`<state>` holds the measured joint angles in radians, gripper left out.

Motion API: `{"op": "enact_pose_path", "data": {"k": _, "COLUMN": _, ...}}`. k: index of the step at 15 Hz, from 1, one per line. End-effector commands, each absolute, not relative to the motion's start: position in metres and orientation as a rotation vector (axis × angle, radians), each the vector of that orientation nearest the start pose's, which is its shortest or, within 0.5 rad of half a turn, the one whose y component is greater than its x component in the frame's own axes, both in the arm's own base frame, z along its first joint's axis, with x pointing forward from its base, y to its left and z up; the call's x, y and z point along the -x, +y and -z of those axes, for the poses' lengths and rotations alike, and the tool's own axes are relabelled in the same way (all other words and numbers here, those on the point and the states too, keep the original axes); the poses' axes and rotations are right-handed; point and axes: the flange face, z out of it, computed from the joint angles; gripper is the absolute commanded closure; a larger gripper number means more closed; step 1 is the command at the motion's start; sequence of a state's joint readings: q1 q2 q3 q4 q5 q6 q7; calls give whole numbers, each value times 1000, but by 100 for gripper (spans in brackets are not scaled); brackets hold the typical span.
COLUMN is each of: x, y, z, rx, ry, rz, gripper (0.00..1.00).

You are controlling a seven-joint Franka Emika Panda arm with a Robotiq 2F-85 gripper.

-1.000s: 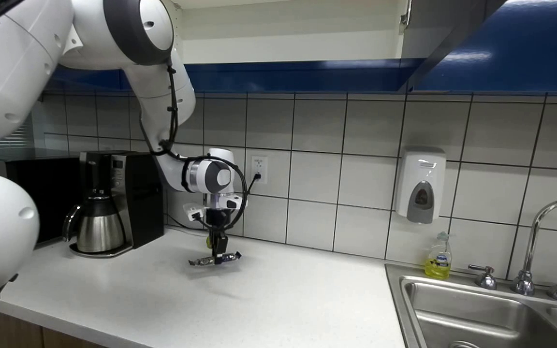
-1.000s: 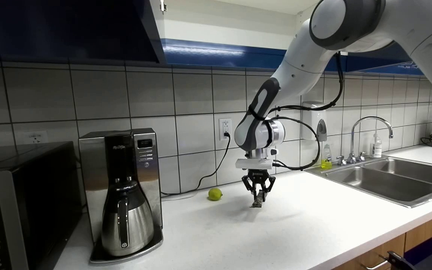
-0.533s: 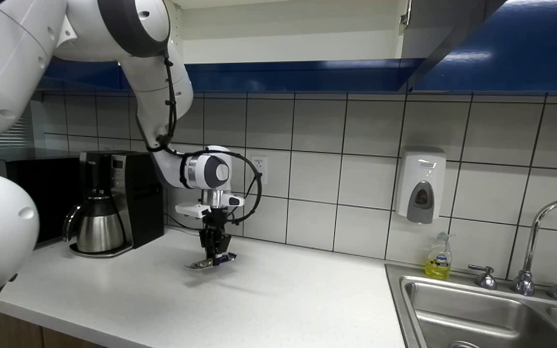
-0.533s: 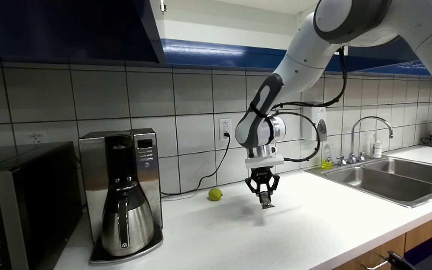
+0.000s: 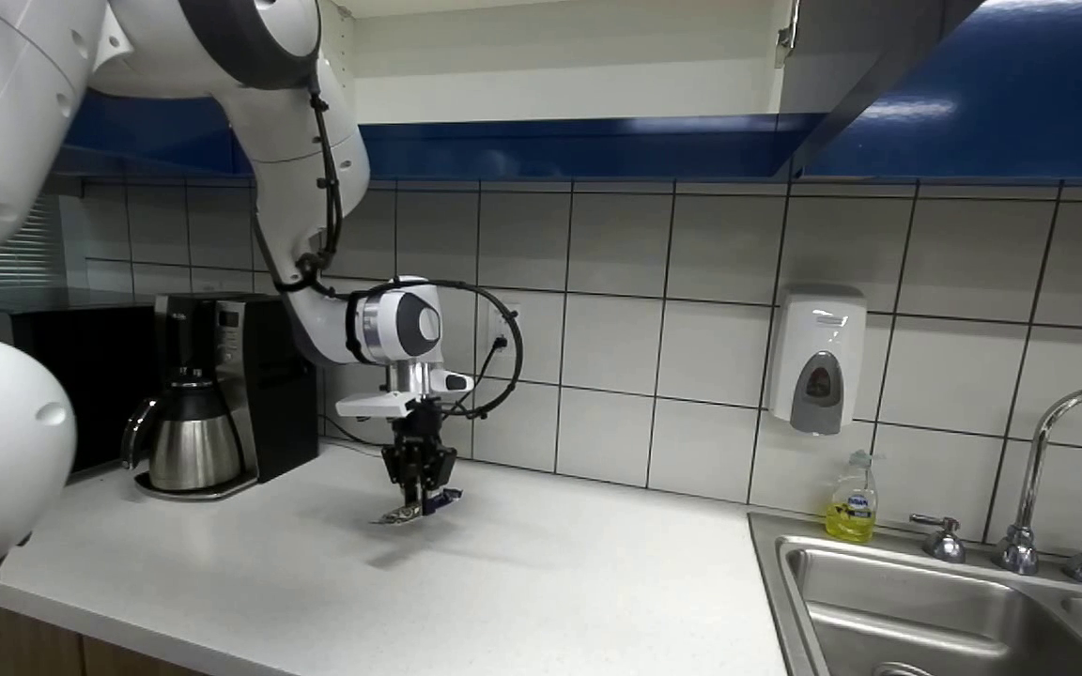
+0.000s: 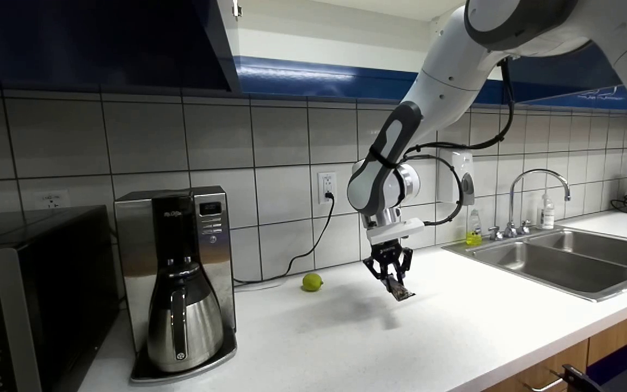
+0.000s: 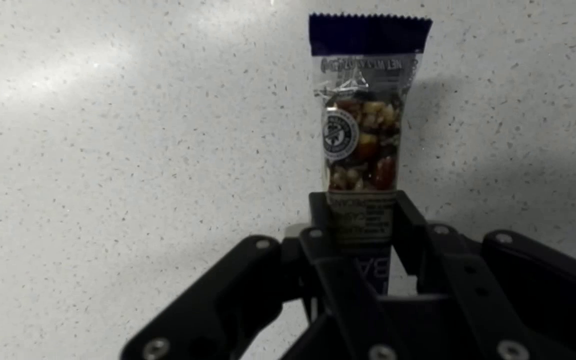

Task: Place the granola bar on the bottom shelf of the cabinet

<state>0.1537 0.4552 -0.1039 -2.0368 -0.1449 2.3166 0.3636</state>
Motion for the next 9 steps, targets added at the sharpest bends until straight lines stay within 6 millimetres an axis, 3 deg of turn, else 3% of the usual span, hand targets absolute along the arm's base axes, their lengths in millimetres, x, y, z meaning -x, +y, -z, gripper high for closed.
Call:
{"op": "enact_pose_path", "data": {"k": 1, "x": -556, "y": 27, "z": -226, "rx": 3297, "ry": 238, "rz": -188, "gripper": 91}}
{"op": "enact_pose_path", "data": {"k": 9, "x": -483, "y": 37, "z": -250, "rx": 3286, "ry": 144, "rz": -109, "gripper": 91}}
